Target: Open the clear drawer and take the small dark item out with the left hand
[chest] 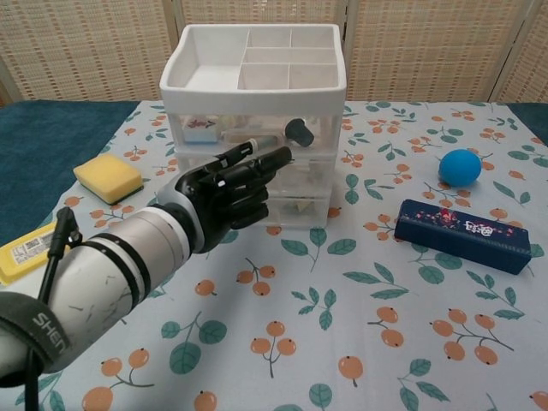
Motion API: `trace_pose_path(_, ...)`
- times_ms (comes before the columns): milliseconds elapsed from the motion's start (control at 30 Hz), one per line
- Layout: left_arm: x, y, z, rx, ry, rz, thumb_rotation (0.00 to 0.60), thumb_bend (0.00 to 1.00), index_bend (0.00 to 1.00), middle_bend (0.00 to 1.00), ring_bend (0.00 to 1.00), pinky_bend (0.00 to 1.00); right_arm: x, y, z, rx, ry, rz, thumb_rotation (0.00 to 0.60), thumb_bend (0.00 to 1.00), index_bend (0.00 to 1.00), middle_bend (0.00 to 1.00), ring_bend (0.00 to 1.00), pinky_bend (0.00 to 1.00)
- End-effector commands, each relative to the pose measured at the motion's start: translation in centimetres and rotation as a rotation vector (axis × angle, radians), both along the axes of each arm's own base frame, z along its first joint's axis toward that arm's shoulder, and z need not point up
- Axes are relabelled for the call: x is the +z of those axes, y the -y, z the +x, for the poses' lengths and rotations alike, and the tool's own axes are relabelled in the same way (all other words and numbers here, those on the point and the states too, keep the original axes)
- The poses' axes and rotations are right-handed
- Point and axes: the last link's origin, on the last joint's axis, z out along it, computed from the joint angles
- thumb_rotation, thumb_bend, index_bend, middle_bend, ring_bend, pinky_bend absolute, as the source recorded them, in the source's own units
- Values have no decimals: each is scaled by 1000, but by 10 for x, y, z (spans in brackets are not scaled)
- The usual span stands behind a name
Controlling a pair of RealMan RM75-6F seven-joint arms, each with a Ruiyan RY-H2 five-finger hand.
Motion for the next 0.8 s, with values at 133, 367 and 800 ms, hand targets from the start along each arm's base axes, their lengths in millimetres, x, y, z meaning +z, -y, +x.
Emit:
trace_pose_path(133,-2,-3,2,20,17,-12,600,346,183,884,1000,1000,1,-1,-1,-4,2,-4,600,296,0,79,0,6)
trace_pose_path(367,-2,-8,2,37,21,-16,600,347,204,887,1000,1000,2,-3,-2,-9,4,-8,600,296,0,79,0,6)
trace_pose_path(800,-2,-10,2,38,15,-27,600,347,294,896,1000,1000,2,-3,-4,-12,7,-11,600,296,0,79,0,6)
